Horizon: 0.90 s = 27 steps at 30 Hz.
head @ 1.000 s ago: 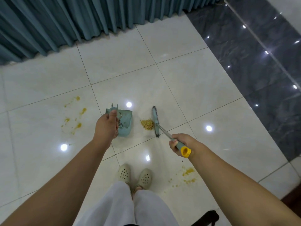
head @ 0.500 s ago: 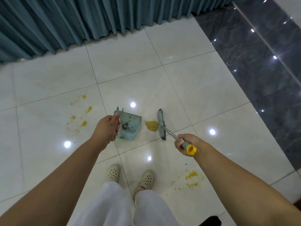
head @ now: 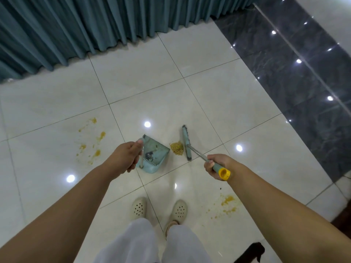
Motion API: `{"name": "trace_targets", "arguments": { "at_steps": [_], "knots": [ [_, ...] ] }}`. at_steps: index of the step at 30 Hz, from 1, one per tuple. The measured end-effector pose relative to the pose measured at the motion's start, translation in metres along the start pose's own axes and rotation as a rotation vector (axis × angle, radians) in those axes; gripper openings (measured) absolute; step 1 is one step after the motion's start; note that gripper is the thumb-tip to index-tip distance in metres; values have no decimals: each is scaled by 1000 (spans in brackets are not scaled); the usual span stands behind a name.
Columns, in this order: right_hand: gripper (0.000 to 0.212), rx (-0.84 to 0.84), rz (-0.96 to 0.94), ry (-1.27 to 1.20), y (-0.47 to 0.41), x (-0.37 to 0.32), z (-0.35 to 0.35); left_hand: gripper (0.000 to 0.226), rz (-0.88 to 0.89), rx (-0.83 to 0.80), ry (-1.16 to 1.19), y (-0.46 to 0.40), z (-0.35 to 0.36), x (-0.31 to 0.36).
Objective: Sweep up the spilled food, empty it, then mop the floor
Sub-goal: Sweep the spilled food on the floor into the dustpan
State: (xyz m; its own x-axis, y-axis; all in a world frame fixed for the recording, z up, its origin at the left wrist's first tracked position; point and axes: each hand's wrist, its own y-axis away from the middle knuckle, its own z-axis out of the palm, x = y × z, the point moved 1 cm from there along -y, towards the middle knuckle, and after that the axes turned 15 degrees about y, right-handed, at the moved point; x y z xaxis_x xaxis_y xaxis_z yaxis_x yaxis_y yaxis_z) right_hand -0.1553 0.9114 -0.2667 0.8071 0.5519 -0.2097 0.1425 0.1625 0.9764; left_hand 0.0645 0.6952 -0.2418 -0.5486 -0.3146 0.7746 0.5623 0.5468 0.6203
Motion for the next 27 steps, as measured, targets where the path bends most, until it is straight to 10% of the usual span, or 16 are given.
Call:
{"name": "trace_targets", "arguments": {
  "at_steps": [12, 27],
  "knots": [
    [15, 239, -14, 193, -9, -14, 10, 48, 12, -250, -292, -23, -44, 0],
    [11, 150, 83, 203, -38, 11, 36, 48, 16, -209, -476, -47, -50, -12]
  ]
}}
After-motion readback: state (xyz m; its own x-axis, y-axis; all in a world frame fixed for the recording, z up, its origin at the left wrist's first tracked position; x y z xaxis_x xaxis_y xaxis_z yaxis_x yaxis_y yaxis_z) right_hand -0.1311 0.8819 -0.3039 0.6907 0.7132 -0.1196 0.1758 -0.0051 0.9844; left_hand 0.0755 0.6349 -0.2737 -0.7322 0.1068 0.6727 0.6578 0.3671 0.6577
